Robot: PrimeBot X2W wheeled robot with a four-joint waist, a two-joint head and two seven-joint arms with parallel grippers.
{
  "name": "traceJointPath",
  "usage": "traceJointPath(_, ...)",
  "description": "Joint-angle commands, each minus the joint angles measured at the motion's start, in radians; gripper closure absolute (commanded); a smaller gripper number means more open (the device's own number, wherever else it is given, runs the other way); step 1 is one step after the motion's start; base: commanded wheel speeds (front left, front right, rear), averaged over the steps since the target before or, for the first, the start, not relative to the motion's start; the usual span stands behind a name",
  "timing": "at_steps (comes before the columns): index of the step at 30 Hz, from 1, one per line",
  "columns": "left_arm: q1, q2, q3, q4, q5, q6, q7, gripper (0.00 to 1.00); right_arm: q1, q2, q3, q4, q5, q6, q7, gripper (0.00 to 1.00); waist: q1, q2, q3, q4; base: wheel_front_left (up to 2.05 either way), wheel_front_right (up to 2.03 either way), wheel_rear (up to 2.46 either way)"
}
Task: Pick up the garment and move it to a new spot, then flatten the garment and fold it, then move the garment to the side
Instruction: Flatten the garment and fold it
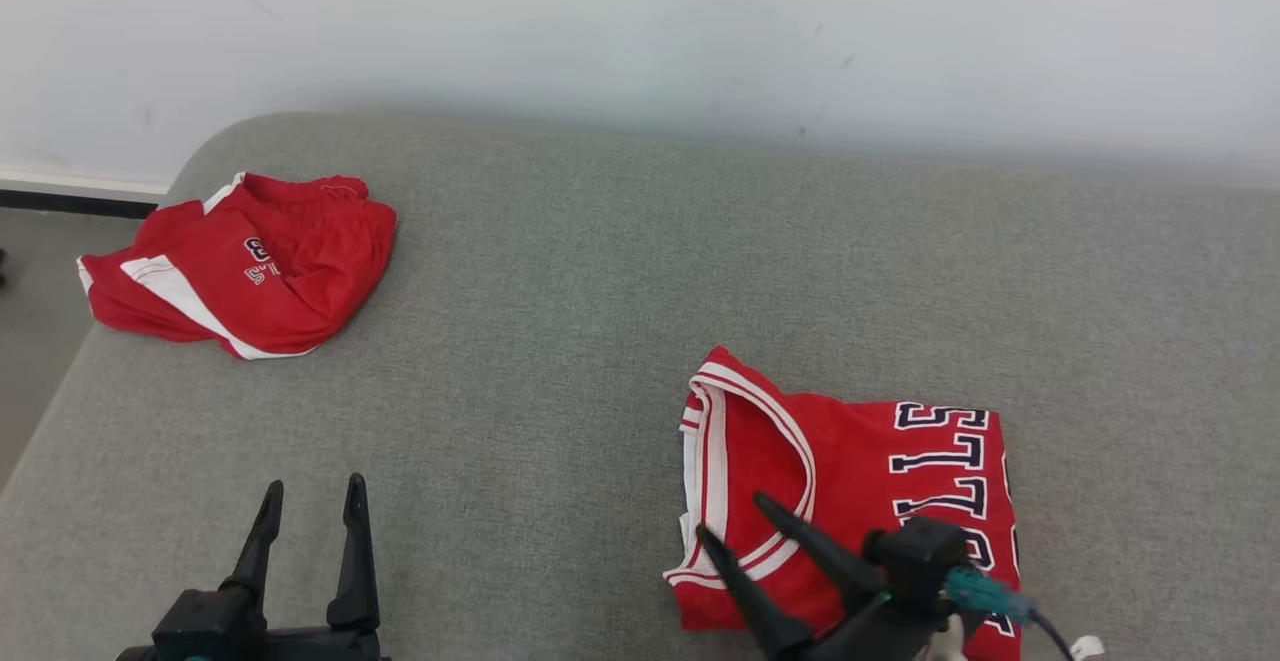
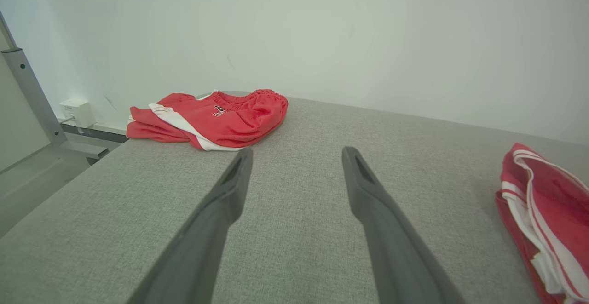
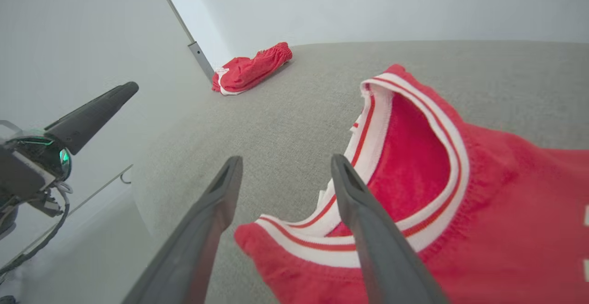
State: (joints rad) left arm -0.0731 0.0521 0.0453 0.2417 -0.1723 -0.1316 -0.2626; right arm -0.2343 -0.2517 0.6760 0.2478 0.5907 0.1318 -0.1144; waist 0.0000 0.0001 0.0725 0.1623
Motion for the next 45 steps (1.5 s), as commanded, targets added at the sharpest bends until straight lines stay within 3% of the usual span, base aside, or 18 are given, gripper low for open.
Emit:
traceJointPath(1, -0.003, 0.0, 0.005, -0.002, 0.005, 0.002, -0.003, 0.0, -0.003, -0.009, -0.016, -0.003, 0.005, -0.002, -0.026, 0.0, 0.0, -0.0001, -0.005, -0.007, 0.0, 0.0, 0.0)
traceJointPath(8, 0.02, 0.005, 0.016, -0.013, 0.011, 0.002, -0.003, 0.0, 0.031, -0.007, -0.193, -0.002, -0.048, -0.002, -0.122, 0.0, 0.0, -0.0001, -0.022, -0.048, 0.0, 0.0, 0.0)
traceJointPath(15, 0.033, 0.008, 0.017, -0.021, 0.017, 0.002, -0.003, 0.0, 0.111, 0.031, -0.402, -0.035, -0.125, -0.002, -0.147, 0.0, 0.0, -0.0001, -0.035, -0.091, 0.0, 0.0, 0.0)
traceJointPath(21, 0.054, 0.011, 0.026, -0.03, 0.019, 0.002, -0.003, 0.0, 0.189, 0.061, -0.508, -0.082, -0.192, -0.002, -0.15, 0.0, 0.0, -0.0001, -0.049, -0.124, 0.0, 0.0, 0.0)
traceJointPath(31, 0.095, 0.018, 0.021, -0.062, 0.03, 0.002, -0.003, 0.0, 0.29, 0.11, -0.606, -0.158, -0.248, -0.002, -0.15, 0.0, 0.0, -0.0001, -0.077, -0.15, 0.0, 0.0, 0.0)
traceJointPath(45, 0.173, 0.039, 0.017, -0.149, 0.062, 0.002, -0.003, 0.0, 0.355, 0.135, -0.64, -0.162, -0.263, -0.002, -0.15, 0.0, 0.0, -0.0001, -0.11, -0.142, 0.0, 0.0, 0.0)
